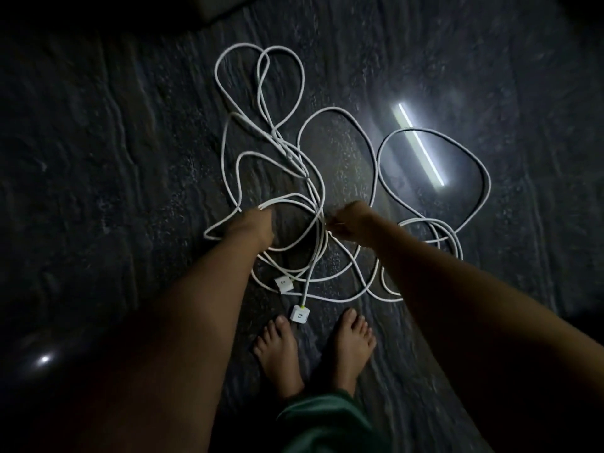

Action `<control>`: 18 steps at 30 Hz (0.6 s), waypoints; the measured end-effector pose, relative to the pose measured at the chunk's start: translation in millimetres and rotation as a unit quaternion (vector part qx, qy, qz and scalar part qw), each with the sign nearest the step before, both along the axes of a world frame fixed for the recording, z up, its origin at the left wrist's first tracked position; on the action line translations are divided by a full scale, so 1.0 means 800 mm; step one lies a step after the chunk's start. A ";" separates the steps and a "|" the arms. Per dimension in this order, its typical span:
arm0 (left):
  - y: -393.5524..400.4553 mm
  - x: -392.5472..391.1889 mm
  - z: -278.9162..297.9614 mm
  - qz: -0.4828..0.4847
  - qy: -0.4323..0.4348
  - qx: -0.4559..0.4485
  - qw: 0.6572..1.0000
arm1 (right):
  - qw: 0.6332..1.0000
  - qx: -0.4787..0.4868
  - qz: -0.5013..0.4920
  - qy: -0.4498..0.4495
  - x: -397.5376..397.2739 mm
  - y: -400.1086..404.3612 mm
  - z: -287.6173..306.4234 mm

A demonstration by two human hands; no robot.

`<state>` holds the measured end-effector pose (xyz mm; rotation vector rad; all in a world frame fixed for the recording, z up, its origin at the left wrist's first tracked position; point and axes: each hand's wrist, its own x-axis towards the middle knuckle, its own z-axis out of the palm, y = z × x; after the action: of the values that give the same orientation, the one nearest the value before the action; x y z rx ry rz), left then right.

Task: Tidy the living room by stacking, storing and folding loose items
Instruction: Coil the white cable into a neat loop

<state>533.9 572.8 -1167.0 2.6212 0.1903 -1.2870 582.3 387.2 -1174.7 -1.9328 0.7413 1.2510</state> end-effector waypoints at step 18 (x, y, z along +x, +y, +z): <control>-0.060 0.005 -0.073 -0.086 0.059 -0.087 0.991 | 0.979 -0.113 0.122 -0.116 -0.015 0.006 -0.064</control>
<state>537.8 524.7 -1225.5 2.4607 -0.1286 -1.4436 570.5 391.9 -1226.2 -2.3664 0.5571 1.0914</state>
